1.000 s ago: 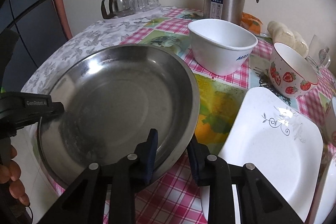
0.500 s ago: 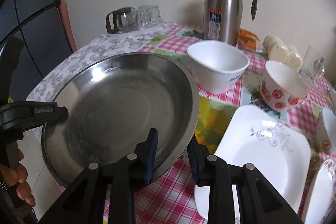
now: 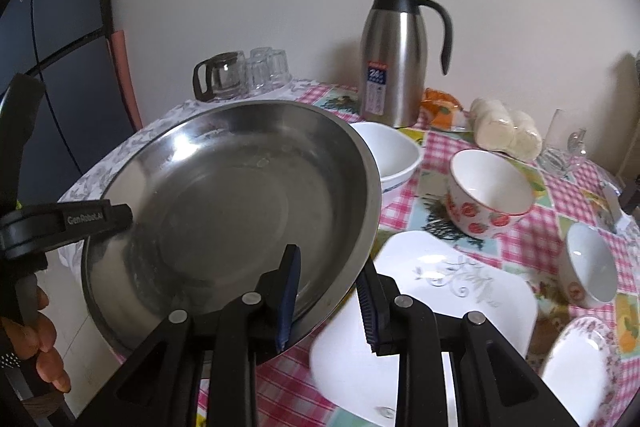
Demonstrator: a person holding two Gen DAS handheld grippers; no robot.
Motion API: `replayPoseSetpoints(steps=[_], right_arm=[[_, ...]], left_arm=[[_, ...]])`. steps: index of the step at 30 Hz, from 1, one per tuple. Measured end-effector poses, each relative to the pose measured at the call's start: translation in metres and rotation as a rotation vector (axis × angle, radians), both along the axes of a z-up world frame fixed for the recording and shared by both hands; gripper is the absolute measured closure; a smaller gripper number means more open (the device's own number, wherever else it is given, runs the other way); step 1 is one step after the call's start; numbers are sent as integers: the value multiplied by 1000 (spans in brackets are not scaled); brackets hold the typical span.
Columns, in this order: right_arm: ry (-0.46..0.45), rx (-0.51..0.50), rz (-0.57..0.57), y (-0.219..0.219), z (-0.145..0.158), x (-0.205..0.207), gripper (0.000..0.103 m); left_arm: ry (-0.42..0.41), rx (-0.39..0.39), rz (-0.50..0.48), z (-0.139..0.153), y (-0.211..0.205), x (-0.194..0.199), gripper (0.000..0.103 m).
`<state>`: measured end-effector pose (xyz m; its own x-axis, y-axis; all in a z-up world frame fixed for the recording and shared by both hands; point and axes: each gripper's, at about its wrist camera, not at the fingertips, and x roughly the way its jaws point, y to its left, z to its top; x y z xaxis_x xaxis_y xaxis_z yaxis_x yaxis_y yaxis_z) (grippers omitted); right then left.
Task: Organize plates and bowls
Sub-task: 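Lift the steel basin with the left tool and carry it over the table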
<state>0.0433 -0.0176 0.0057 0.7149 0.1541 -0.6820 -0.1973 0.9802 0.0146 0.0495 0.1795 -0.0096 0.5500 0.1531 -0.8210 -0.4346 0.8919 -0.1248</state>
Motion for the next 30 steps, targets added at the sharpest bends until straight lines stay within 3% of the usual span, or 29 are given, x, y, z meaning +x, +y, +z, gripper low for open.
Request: replayPoseSetpoints(steps=[30], right_arm=[[-23, -11, -122, -106, 19, -32, 74]], left_arm=[[-20, 50, -218, 14, -112, -3, 80]])
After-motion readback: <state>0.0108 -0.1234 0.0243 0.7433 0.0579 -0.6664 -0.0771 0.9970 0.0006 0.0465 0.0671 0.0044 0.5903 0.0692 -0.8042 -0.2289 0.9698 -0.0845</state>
